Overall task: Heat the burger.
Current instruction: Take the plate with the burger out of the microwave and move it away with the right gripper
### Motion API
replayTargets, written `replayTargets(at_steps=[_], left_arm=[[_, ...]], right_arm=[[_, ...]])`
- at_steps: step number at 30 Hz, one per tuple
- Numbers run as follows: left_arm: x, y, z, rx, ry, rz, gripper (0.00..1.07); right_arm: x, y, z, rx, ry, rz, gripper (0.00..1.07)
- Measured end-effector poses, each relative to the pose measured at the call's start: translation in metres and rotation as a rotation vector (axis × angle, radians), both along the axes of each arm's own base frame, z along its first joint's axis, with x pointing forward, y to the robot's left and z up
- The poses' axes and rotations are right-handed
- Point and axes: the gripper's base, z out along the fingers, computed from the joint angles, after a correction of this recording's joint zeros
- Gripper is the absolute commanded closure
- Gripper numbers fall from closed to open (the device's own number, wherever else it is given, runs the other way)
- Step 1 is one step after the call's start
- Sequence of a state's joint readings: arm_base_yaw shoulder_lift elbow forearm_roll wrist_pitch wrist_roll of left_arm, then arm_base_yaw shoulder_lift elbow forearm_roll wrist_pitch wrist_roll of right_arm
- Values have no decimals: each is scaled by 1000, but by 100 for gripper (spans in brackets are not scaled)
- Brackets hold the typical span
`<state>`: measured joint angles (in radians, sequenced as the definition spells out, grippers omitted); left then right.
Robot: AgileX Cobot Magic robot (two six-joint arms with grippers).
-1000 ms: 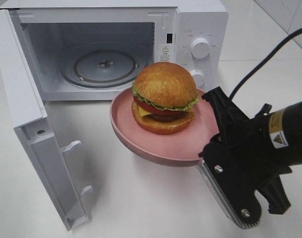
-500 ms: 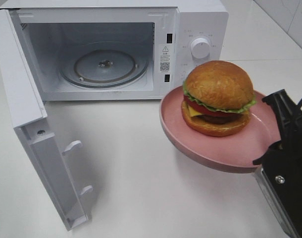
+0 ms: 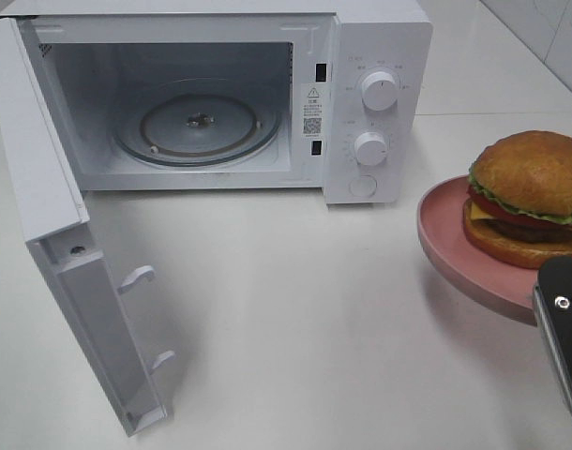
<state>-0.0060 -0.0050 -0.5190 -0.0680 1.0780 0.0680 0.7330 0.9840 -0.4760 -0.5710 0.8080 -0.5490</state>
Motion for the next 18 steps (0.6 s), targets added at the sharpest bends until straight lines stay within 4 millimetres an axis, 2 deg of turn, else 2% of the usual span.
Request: replayTargets(at_steps=[3,6,8,11,18], left_arm=[[0,0,0,0,0,0,9],[0,0,0,0,0,0,9],[0,0,0,0,0,0,9],[0,0,0,0,0,0,9],[0,0,0,0,0,0,9]], right_arm=[[0,-1,0,9,-7,-27,107],[0,-2,0,35,-18,-112,107],[0,-5,1,69,-42,-233,107],[0,-6,1,77,-53,-263,107],[7,-12,0,80,-148,-502,107]])
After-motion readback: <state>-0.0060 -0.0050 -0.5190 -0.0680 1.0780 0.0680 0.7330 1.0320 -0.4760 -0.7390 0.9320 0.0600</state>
